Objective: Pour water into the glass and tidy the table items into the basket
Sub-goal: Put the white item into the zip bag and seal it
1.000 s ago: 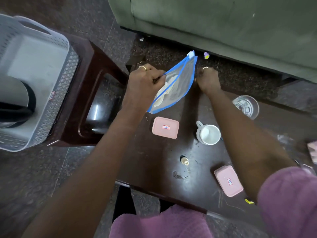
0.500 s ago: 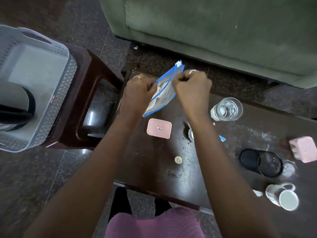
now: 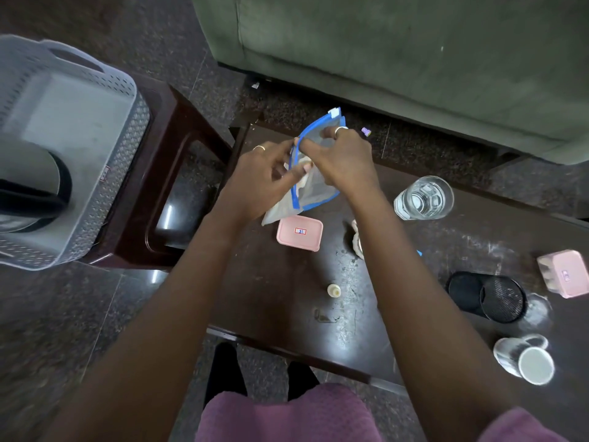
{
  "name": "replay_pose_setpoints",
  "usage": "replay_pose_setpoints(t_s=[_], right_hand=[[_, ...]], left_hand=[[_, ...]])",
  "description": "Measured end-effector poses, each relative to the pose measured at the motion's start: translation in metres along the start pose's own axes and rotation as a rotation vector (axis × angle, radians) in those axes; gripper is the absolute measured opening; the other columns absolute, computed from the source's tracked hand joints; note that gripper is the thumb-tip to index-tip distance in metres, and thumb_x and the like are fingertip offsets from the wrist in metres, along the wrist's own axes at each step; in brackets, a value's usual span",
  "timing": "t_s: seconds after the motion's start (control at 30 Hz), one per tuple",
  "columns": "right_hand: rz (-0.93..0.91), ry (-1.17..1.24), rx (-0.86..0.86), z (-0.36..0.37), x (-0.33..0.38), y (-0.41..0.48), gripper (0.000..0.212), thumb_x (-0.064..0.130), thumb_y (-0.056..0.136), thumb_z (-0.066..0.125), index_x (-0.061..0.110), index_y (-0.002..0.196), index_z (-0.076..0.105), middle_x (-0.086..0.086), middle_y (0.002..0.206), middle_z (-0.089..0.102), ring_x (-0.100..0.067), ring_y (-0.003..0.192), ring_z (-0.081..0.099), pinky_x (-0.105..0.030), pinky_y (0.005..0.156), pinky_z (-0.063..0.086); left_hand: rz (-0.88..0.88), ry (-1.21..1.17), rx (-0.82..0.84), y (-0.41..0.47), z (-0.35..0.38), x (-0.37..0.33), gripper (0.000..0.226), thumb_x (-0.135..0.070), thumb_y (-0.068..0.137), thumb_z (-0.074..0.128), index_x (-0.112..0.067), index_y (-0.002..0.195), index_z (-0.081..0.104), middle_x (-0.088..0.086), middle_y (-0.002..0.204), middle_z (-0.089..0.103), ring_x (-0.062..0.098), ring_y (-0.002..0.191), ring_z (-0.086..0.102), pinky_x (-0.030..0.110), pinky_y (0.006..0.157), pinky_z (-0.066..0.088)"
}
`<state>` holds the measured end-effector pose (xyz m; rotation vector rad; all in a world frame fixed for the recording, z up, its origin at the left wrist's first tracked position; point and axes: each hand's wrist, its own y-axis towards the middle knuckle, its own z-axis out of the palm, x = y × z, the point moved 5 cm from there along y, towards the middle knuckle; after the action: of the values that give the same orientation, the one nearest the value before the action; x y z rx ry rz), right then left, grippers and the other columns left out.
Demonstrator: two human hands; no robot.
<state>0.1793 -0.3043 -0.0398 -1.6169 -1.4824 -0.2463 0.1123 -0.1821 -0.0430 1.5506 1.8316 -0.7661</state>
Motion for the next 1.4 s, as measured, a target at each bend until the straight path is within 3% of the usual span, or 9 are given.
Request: replay_pose_setpoints(t_s=[0.13,0.33,0.5,0.63,0.73,0.83,1.03,1.23,1.4], right_hand=[[0.051,0.017,0.065,0.007,-0.005,0.002,0.019,0.028,0.083,0.054,0.011,0.079,0.062,-0.007,0.083,0.062,-0.028,0.097,0.065,-0.038,0.079,0.057],[-0.005,-0.428,0.345,0.040,-0.012,0.016,0.025,0.004,0.091,0.042,0.002,0.106,0.061,-0.017,0.107,0.062,-0.028,0.095,0.056,-0.027,0.066,0.041],[0.509,0.273,0.446,0.076,-0.021,0.025,0.018,0.001,0.096,0.040,0.003,0.105,0.055,-0.015,0.096,0.061,-0.027,0.081,0.065,-0.027,0.062,0.057],[0.767,0.400,0.411,0.084,-0.035,0.032,0.033,0.008,0.100,0.035,-0.019,0.083,0.043,-0.025,0.082,0.058,-0.028,0.078,0.071,-0.023,0.066,0.057],[0.779,0.353,0.377,0.084,-0.038,0.036,0.033,0.008,0.099,0.029,-0.009,0.073,0.039,-0.019,0.066,0.056,-0.023,0.025,0.053,-0.013,0.026,0.036],[0.735,0.304,0.297,0.084,-0.041,0.045,0.025,0.010,0.097,0.026,0.000,0.081,0.042,-0.013,0.064,0.051,-0.018,0.016,0.045,-0.008,0.025,0.030],[0.830,0.280,0.262,0.088,-0.057,0.046,0.034,0.010,0.096,0.024,0.002,0.066,0.039,-0.012,0.039,0.049,-0.019,0.012,0.039,-0.017,0.020,0.032],[0.723,0.247,0.198,0.085,-0.054,0.041,0.032,0.005,0.093,0.027,0.006,0.064,0.039,-0.008,0.060,0.038,-0.011,0.011,0.033,-0.006,0.026,0.028],[0.450,0.076,0.105,0.064,-0.038,0.040,0.032,-0.001,0.091,0.042,0.011,0.062,0.044,-0.006,0.062,0.048,-0.015,0.047,0.043,-0.009,0.023,0.025]], left_hand=[[-0.038,0.163,0.048,0.006,0.005,0.008,0.040,-0.018,0.077,0.058,-0.017,0.117,0.059,0.011,0.091,0.061,0.022,0.083,0.056,0.021,0.072,0.036],[-0.065,0.151,-0.010,0.008,0.008,0.012,0.030,-0.009,0.081,0.059,-0.013,0.109,0.066,0.017,0.095,0.063,0.028,0.083,0.061,0.020,0.072,0.036],[-0.099,0.155,-0.043,0.006,0.009,0.016,0.027,-0.010,0.084,0.056,-0.016,0.109,0.066,0.013,0.097,0.062,0.022,0.080,0.059,0.022,0.074,0.039],[-0.113,0.129,-0.077,0.006,0.006,0.016,0.027,-0.009,0.085,0.054,-0.015,0.109,0.065,0.012,0.098,0.060,0.020,0.080,0.057,0.021,0.074,0.039],[-0.107,0.122,-0.080,0.006,0.004,0.015,0.030,-0.007,0.085,0.054,-0.013,0.113,0.064,0.014,0.103,0.060,0.022,0.087,0.058,0.020,0.078,0.039],[-0.107,0.124,-0.065,0.007,0.003,0.014,0.031,-0.005,0.086,0.053,-0.011,0.114,0.064,0.016,0.107,0.060,0.024,0.091,0.059,0.018,0.079,0.038],[-0.112,0.114,-0.037,0.004,0.004,0.014,0.031,-0.006,0.088,0.052,-0.011,0.116,0.063,0.014,0.109,0.058,0.021,0.091,0.059,0.018,0.079,0.040],[-0.127,0.105,-0.023,0.003,0.005,0.014,0.030,-0.007,0.088,0.052,-0.013,0.116,0.063,0.013,0.109,0.058,0.020,0.093,0.059,0.021,0.082,0.042],[-0.123,0.110,-0.007,0.002,0.009,0.004,0.028,-0.010,0.089,0.052,-0.011,0.115,0.062,0.016,0.110,0.057,0.029,0.095,0.059,0.041,0.089,0.049]])
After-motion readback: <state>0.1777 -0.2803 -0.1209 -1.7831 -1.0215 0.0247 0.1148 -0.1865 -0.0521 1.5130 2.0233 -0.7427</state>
